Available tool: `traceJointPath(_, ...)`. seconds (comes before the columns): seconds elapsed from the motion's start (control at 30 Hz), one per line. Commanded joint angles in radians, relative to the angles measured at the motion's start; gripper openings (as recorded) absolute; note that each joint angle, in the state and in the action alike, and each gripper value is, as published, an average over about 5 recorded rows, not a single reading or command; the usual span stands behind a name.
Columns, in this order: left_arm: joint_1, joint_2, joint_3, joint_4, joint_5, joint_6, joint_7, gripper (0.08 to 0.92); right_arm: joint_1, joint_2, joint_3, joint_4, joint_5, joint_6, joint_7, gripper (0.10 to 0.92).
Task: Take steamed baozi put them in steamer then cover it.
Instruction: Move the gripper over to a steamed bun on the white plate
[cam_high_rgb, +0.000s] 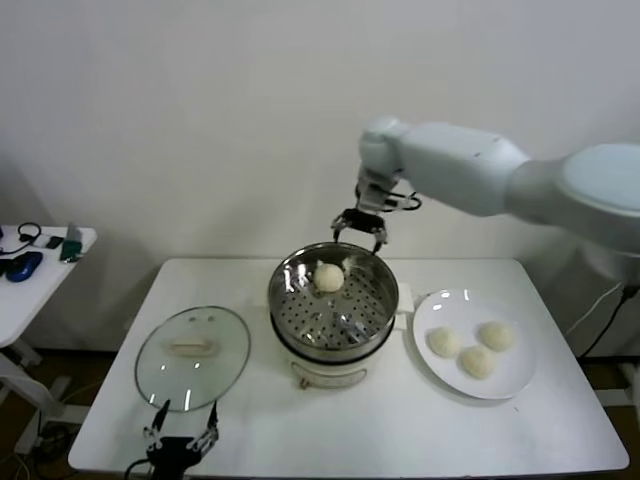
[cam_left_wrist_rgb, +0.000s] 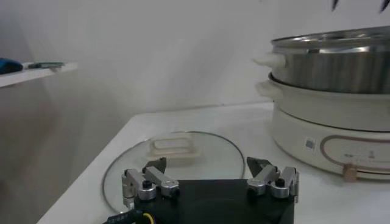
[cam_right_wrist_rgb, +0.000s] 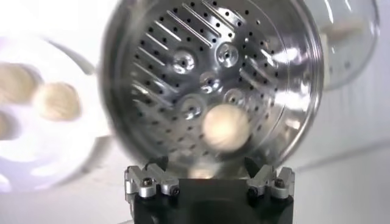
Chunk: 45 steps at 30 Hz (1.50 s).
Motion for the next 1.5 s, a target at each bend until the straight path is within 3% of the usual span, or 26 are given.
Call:
traceJointPath(0.03,-0.003,-0.002,0.002,-0.009,0.002,-0.001,0.002,0.823,0.309,-0.372,-0.413,0.420,0.382,-0.525,0.034,0.823)
traceJointPath(0.2,-0.007,0.000,0.003,-0.010,-0.002,-0.001,0.004,0.823,0.211,-0.514,-0.390,0.587,0.409,-0.734,0.147,0.823)
traceJointPath(0.33,-0.014,0.002,0.000,-0.007,-0.007,0.000,0.004,0.823,0.033,-0.560,-0.269,0.607,0.364,-0.821,0.223,0.823)
traceJointPath(0.67,-0.012,0.006,-0.001,0.005,-0.002,-0.001,0.005,0.823,-0.328,-0.485,0.011,0.363,0.114,-0.861,0.287,0.823)
traceJointPath(1.33,-0.013,0.006,0.005,0.026,0.003,-0.007,0.002,0.823,-0.551,-0.370,0.213,0.163,0.002,-0.859,0.315,0.822)
traceJointPath(1.5,-0.012,0.005,0.002,0.024,0.003,-0.007,0.000,0.823,-0.541,-0.372,0.206,0.167,0.003,-0.856,0.293,0.743)
